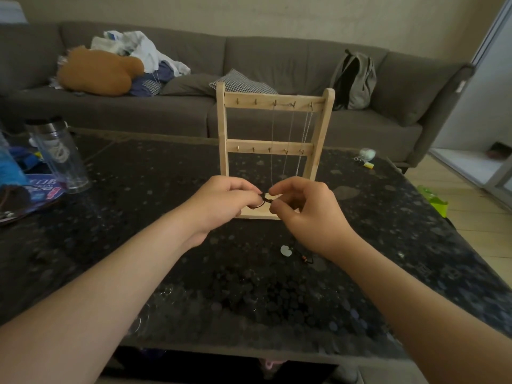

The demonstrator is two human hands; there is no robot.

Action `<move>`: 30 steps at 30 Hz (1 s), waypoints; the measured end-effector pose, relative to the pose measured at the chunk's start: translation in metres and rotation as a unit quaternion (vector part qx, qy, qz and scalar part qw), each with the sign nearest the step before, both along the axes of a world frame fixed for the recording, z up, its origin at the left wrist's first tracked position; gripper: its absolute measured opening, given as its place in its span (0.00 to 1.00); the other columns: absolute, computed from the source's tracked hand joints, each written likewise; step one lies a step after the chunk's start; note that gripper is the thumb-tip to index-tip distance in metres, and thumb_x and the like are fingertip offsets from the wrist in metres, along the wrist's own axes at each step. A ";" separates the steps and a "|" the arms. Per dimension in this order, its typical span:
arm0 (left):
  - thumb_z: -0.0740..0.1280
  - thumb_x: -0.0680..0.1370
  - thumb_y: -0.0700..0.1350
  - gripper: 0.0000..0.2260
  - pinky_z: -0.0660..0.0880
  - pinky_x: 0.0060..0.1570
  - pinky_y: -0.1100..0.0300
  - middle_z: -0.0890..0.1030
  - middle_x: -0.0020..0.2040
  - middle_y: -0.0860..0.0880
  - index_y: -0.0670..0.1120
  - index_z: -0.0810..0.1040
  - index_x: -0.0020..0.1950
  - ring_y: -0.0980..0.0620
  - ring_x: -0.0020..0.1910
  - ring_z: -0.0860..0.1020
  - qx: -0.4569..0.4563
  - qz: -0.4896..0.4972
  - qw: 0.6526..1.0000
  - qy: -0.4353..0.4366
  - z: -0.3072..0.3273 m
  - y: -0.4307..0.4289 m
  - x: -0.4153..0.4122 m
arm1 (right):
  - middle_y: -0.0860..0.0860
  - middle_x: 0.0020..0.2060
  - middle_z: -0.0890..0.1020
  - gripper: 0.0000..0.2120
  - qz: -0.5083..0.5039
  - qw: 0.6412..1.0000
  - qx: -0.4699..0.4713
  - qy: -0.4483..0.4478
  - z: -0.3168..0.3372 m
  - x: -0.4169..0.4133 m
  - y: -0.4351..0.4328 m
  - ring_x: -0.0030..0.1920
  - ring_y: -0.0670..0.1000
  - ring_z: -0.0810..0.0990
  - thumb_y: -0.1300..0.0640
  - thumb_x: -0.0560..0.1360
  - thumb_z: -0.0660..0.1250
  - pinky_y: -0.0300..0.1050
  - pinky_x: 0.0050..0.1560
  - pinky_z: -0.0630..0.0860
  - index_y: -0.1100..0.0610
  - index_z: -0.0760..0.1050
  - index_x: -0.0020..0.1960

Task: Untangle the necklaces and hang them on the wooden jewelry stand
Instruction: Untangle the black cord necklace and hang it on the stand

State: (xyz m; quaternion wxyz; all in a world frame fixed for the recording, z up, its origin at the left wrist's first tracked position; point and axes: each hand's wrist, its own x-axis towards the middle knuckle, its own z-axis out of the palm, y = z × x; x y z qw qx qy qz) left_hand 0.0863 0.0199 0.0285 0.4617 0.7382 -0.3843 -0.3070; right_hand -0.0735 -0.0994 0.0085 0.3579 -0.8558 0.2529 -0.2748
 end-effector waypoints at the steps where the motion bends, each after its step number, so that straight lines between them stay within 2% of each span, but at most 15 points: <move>1: 0.72 0.82 0.47 0.05 0.72 0.49 0.56 0.85 0.51 0.51 0.52 0.89 0.52 0.52 0.49 0.77 -0.001 0.004 1.000 0.012 0.001 0.000 0.000 | 0.43 0.40 0.87 0.08 0.001 1.000 -0.001 -0.006 0.000 -0.001 0.000 0.43 0.39 0.85 0.60 0.81 0.73 0.26 0.43 0.77 0.49 0.82 0.57; 5: 0.70 0.83 0.49 0.08 0.71 0.47 0.57 0.84 0.48 0.51 0.49 0.88 0.51 0.54 0.46 0.76 -0.004 0.005 1.000 0.013 0.003 0.001 -0.003 | 0.45 0.39 0.86 0.06 0.011 1.000 0.002 -0.011 0.003 -0.003 0.003 0.39 0.41 0.84 0.61 0.79 0.73 0.28 0.40 0.76 0.51 0.83 0.52; 9: 0.70 0.84 0.49 0.09 0.72 0.50 0.56 0.85 0.48 0.52 0.48 0.88 0.52 0.56 0.48 0.78 -0.004 -0.013 0.999 -0.030 0.003 0.001 -0.005 | 0.45 0.39 0.87 0.02 0.019 1.000 0.012 -0.014 0.003 0.000 0.004 0.40 0.43 0.85 0.54 0.80 0.75 0.30 0.39 0.77 0.50 0.84 0.52; 15: 0.74 0.82 0.45 0.05 0.76 0.51 0.62 0.89 0.45 0.54 0.51 0.87 0.57 0.60 0.46 0.86 -0.006 -0.071 0.996 -0.058 0.003 0.006 0.000 | 0.43 0.40 0.87 0.05 0.000 1.000 0.002 0.004 0.001 0.000 0.000 0.43 0.41 0.85 0.54 0.82 0.72 0.32 0.44 0.79 0.50 0.87 0.51; 18: 0.74 0.82 0.43 0.06 0.75 0.47 0.64 0.89 0.46 0.53 0.52 0.86 0.57 0.61 0.44 0.85 -0.008 -0.054 0.997 -0.059 0.002 0.004 -0.002 | 0.45 0.40 0.87 0.07 -0.022 0.999 0.018 0.015 0.002 0.001 -0.001 0.42 0.43 0.85 0.54 0.83 0.71 0.37 0.43 0.79 0.51 0.87 0.50; 20: 0.73 0.83 0.42 0.06 0.74 0.45 0.63 0.87 0.46 0.53 0.53 0.86 0.56 0.60 0.42 0.83 -0.017 -0.020 0.998 -0.064 0.000 0.003 -0.004 | 0.47 0.39 0.87 0.09 -0.023 0.999 0.022 0.035 0.004 0.002 0.000 0.37 0.41 0.82 0.54 0.85 0.69 0.33 0.36 0.75 0.51 0.86 0.49; 24: 0.70 0.84 0.42 0.09 0.72 0.51 0.64 0.83 0.53 0.57 0.55 0.86 0.57 0.60 0.54 0.79 -0.027 0.013 0.986 -0.163 -0.005 0.002 -0.004 | 0.49 0.40 0.86 0.10 0.006 0.997 0.033 0.067 0.004 0.002 0.003 0.33 0.40 0.79 0.54 0.87 0.64 0.31 0.33 0.74 0.51 0.84 0.52; 26: 0.69 0.84 0.41 0.09 0.69 0.47 0.68 0.81 0.55 0.57 0.54 0.85 0.59 0.61 0.53 0.77 -0.016 0.013 0.980 -0.199 -0.005 0.003 -0.005 | 0.50 0.39 0.86 0.11 0.012 0.997 0.033 0.069 0.003 0.003 0.002 0.32 0.40 0.78 0.54 0.87 0.64 0.33 0.34 0.74 0.51 0.84 0.52; 28: 0.69 0.84 0.41 0.09 0.69 0.45 0.70 0.81 0.53 0.57 0.53 0.84 0.60 0.60 0.51 0.78 -0.008 0.013 0.975 -0.222 -0.004 0.003 -0.005 | 0.49 0.40 0.85 0.11 0.004 0.997 0.028 0.066 0.004 0.004 0.001 0.33 0.40 0.78 0.55 0.88 0.63 0.31 0.34 0.73 0.53 0.84 0.52; 30: 0.70 0.84 0.41 0.09 0.72 0.51 0.68 0.80 0.52 0.58 0.52 0.84 0.62 0.59 0.51 0.78 -0.002 0.021 0.972 -0.233 -0.004 0.002 -0.005 | 0.47 0.42 0.85 0.10 -0.010 0.998 0.018 0.066 0.005 0.004 0.001 0.36 0.41 0.79 0.56 0.87 0.63 0.27 0.34 0.72 0.54 0.83 0.55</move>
